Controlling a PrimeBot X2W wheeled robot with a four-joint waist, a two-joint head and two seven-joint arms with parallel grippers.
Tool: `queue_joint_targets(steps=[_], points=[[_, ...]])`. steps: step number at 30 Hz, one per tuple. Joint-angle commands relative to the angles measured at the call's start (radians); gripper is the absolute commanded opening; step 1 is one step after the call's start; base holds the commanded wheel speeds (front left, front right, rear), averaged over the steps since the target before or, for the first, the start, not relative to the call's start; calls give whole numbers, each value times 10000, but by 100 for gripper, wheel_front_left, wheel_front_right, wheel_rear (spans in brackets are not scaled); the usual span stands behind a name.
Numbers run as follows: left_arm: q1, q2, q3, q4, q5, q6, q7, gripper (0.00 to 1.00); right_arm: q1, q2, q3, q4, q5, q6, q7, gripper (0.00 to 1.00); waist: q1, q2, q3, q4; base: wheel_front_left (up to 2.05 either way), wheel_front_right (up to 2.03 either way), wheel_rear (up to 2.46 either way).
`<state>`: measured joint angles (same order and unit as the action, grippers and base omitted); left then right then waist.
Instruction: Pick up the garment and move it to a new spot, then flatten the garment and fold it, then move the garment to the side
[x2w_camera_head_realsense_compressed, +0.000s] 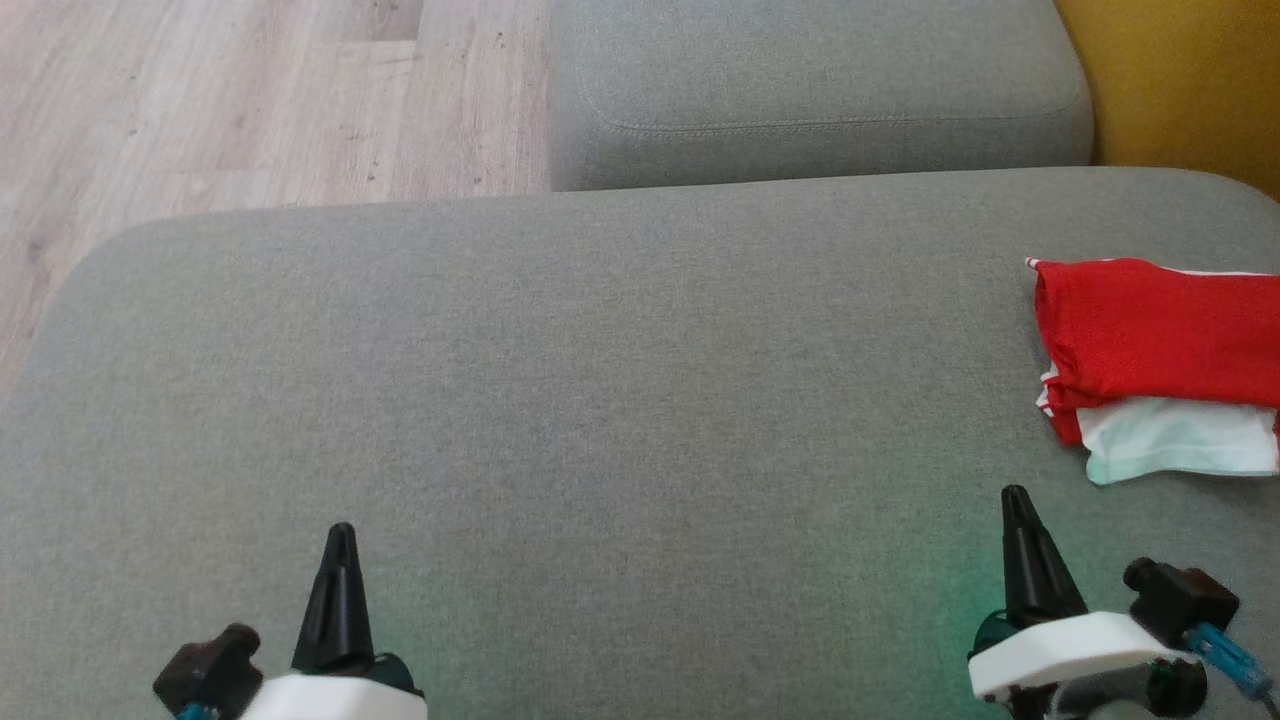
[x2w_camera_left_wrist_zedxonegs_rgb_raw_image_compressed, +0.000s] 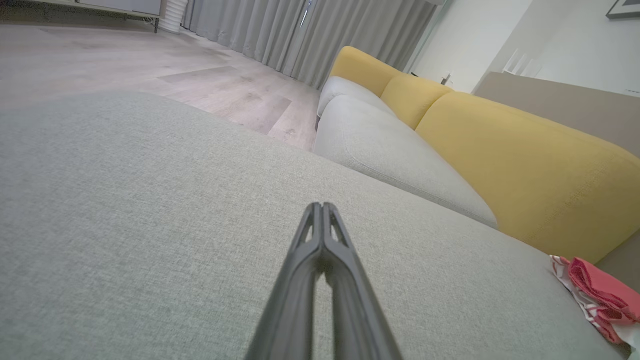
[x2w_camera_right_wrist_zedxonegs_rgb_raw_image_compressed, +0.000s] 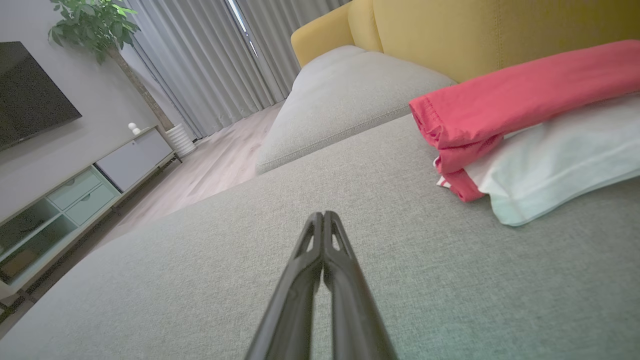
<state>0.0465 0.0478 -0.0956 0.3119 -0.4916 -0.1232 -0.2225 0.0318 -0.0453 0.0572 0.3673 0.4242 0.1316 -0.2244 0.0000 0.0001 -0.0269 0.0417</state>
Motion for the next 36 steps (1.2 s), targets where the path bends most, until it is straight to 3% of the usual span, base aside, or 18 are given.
queue_joint_targets(steps=[1,36], points=[[-463,13,176,-357,-320,-8,75,0,-473,-55,-63,-378,366,-1,103,0,0,-1,6,-8,0,0,0],[-793,31,745,-451,-3654,-29,1065,0,-748,-130,-461,-642,3964,-4,1020,0,0,-1,96,-133,0,0,0]])
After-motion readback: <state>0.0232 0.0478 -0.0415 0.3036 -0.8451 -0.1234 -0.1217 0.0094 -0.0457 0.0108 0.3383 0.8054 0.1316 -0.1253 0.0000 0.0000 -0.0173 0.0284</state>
